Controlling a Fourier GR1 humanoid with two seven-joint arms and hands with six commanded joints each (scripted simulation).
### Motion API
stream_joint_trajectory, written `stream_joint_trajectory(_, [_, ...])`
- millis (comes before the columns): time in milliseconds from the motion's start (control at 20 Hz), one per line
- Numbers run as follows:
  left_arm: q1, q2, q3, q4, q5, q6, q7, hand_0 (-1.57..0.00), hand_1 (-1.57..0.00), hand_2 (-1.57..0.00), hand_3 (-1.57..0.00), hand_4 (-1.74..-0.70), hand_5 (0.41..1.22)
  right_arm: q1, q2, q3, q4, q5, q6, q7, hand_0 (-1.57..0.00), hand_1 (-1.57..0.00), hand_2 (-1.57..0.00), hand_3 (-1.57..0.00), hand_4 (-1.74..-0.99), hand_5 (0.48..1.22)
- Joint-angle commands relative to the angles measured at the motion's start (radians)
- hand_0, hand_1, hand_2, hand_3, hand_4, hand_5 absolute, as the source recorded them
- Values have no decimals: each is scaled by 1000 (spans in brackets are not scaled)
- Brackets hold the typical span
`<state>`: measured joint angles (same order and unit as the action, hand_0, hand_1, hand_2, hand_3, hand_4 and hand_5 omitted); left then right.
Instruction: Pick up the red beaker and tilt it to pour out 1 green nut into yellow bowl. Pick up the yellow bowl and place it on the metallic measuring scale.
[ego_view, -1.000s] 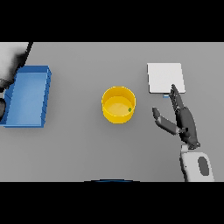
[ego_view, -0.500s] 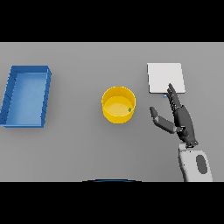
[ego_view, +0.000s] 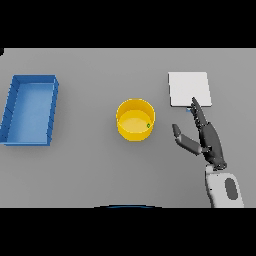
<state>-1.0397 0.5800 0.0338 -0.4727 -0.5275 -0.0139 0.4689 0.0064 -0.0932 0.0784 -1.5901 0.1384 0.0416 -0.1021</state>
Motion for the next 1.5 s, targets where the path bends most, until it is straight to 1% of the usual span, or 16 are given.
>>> stream_joint_trajectory(0, [35, -3, 0, -41, 8, 15, 31, -1571, -1571, -1571, -1508, -1740, 1221, -3, -2, -1, -3, -3, 2, 1, 1, 1, 1, 1, -1304, 700])
stream_joint_trajectory(100, [115, 1, 1, -135, 30, 24, 46, -1571, -1571, -1571, -1478, -1740, 1221, 2, -4, 6, -10, 8, 1, -7, 1, 1, 1, 1, -1307, 714])
stream_joint_trajectory(250, [244, -1, -5, -309, 61, 36, 79, -1571, -1571, -1571, -1386, -1740, 1221, -7, -5, 5, -10, 13, -5, 15, 1, 1, 1, 1, -1315, 722])
stream_joint_trajectory(350, [291, -12, -9, -391, 74, 38, 126, -1571, -1571, -1571, -1340, -1738, 1221, -7, -2, 9, 3, 20, -6, 12, 1, 1, 1, 1, -1327, 724])
stream_joint_trajectory(450, [329, -24, 6, -427, 73, 54, 141, -1571, -1571, -1571, -1319, -1737, 1146, -16, 4, 3, 10, 11, -8, 12, 1, 1, 1, 1, -1335, 725])
stream_joint_trajectory(500, [360, -30, 4, -460, 79, 57, 140, -1571, -1571, -1571, -1369, -1682, 1106, -15, 0, 1, 0, 5, -6, 14, 1, 1, 1, 1, -1336, 727])
stream_joint_trajectory(600, [404, -32, 8, -510, 86, 28, 141, -1571, -1571, -1571, -1442, -1588, 962, 13, -2, 13, -15, 22, -7, -11, 1, 1, 1, 1, -1326, 728])
stream_joint_trajectory(650, [412, -45, 6, -522, 88, 18, 140, -1571, -1571, -1571, -1273, -1502, 896, 3, 6, 16, -10, 24, -10, 0, 1, 1, 1, 1, -1326, 730])
stream_joint_trajectory(750, [443, -46, 13, -562, 106, -17, 141, -1571, -1571, -1571, -935, -1253, 810, -4, 0, 8, -18, 18, -12, 12, 1, 1, 1, 1, -1327, 730])
stream_joint_trajectory(800, [460, -55, 22, -597, 136, -46, 140, -1571, -1520, -1410, -852, -1135, 779, -9, -1, 8, -4, 19, -10, 17, 1, 1, 1, 1, -1325, 731])
stream_joint_trajectory(850, [472, -57, 37, -628, 170, -78, 139, -1437, -1291, -1163, -715, -1046, 757, -5, 6, 17, -7, 34, -19, 14, 1, 1, 1, 1, -1320, 731])
stream_joint_trajectory(950, [483, -69, 44, -672, 204, -130, 139, -982, -830, -747, -464, -922, 716, -3, 0, 10, -12, 22, -12, 10, 1, 1, 1, 1, -1321, 727])
stream_joint_trajectory(1050, [487, -63, 42, -689, 210, -172, 141, -628, -531, -478, -297, -851, 688, 5, 4, 14, -14, 25, -13, 9, 1, 1, 1, 1, -1321, 725])
stream_joint_trajectory(1200, [489, -48, 31, -685, 196, -212, 141, -321, -271, -244, -151, -794, 659, 5, -4, 9, -10, 19, -5, 8, 1, 1, 1, 1, -1315, 724])
stream_joint_trajectory(1300, [484, -48, 25, -669, 177, -229, 141, -205, -173, -156, -97, -778, 655, 3, -7, 10, -5, 31, -12, 12, 1, 1, 1, 1, -1308, 717])
stream_joint_trajectory(1450, [489, -48, 10, -679, 145, -228, 141, -105, -88, -79, -49, -746, 655, 7, -2, 22, -8, 49, -21, 10, 1, 1, 1, 1, -1300, 717])
